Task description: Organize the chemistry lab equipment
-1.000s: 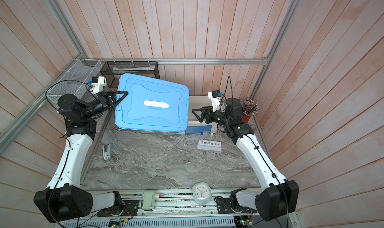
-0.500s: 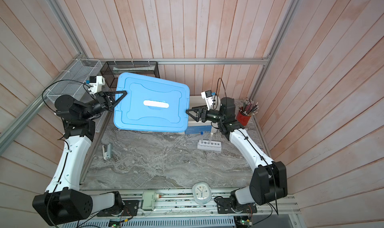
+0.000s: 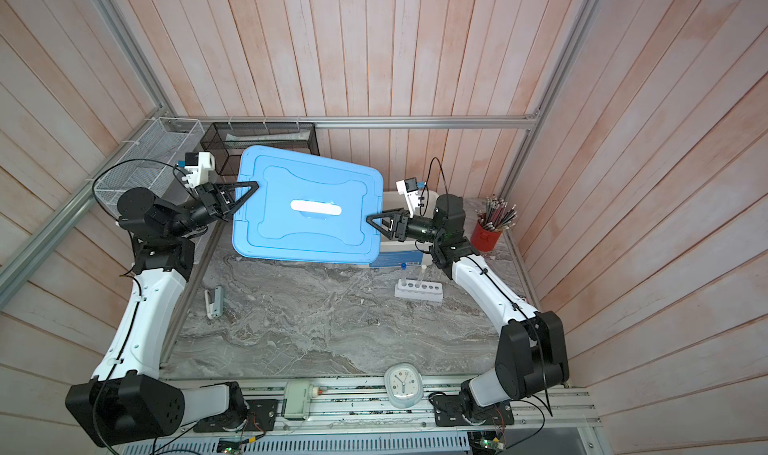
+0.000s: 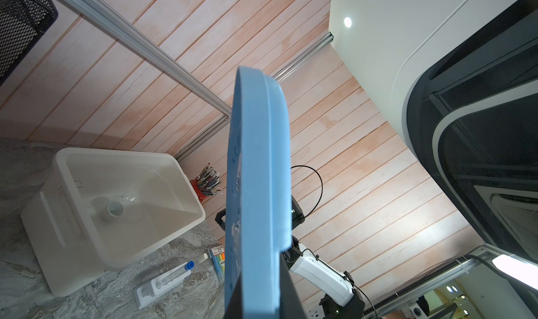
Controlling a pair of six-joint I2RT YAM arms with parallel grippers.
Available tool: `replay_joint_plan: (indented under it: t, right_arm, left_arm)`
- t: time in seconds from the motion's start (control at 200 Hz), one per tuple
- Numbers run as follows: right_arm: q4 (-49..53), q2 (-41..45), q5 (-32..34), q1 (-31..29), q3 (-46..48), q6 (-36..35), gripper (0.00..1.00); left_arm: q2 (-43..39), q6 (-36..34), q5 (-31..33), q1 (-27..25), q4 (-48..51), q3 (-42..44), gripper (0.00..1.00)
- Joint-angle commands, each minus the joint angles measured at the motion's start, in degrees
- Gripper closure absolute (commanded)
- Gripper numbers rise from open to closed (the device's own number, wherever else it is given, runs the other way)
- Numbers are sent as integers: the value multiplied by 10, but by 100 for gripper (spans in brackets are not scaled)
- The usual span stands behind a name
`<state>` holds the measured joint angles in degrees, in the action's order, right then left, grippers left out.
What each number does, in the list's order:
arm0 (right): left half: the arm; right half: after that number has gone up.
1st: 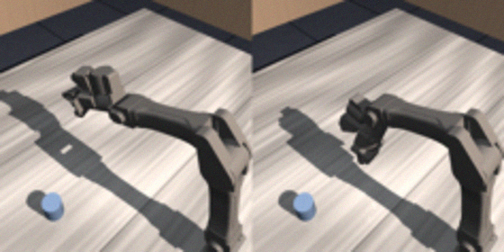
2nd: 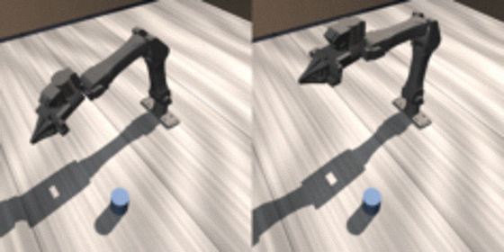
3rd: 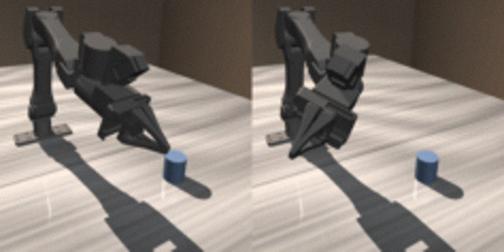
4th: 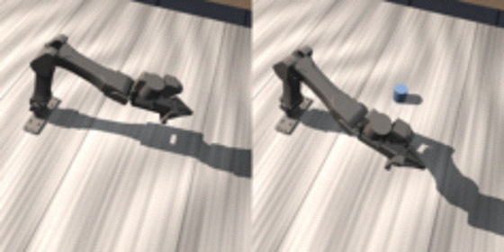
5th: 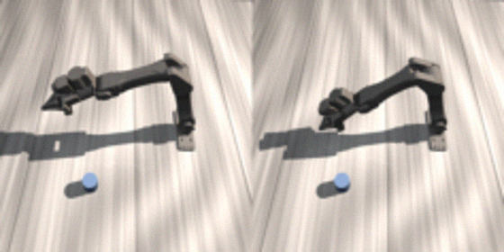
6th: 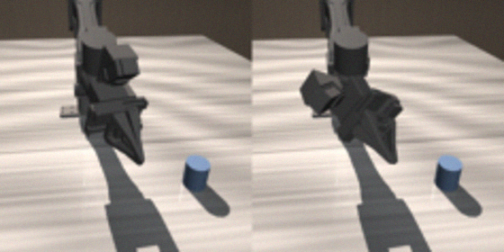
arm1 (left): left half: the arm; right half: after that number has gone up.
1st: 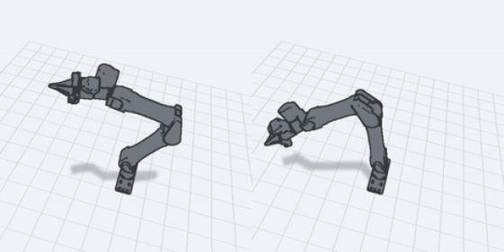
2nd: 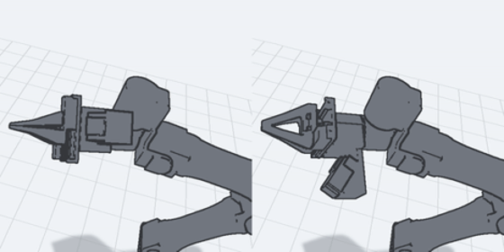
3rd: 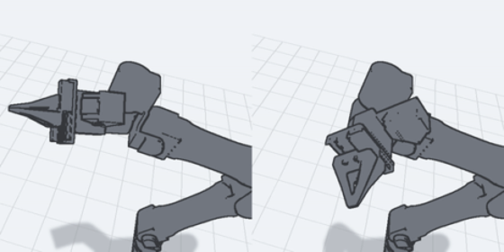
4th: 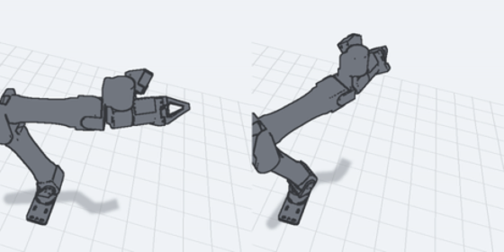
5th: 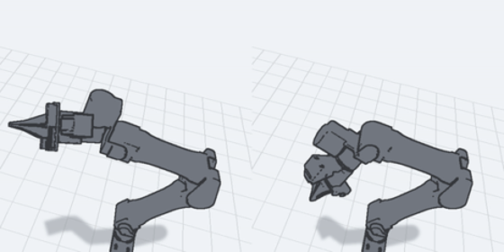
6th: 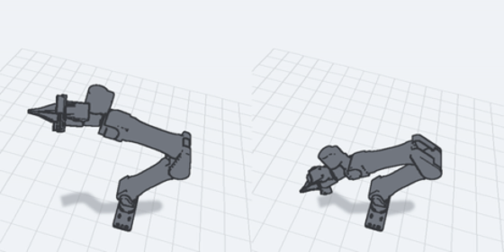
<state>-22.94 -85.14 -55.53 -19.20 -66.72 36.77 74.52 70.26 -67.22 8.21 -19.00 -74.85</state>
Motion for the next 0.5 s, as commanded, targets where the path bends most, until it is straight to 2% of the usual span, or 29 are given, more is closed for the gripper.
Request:
replay_joint_plan:
  t: [0.0, 0.13, 0.495]
  right_arm:
    - [-41, -1, -19, -5, 1, 16, 46]
    - [-38, 4, -21, 1, 1, 18, 56]
    - [-32, 4, -16, 47, -2, 51, 71]
  left_arm:
    - [19, -26, 22, -13, 1, 1, 100]
    - [38, -42, 30, -23, 10, -5, 100]
    - [104, -92, 69, -54, 24, 9, 100]
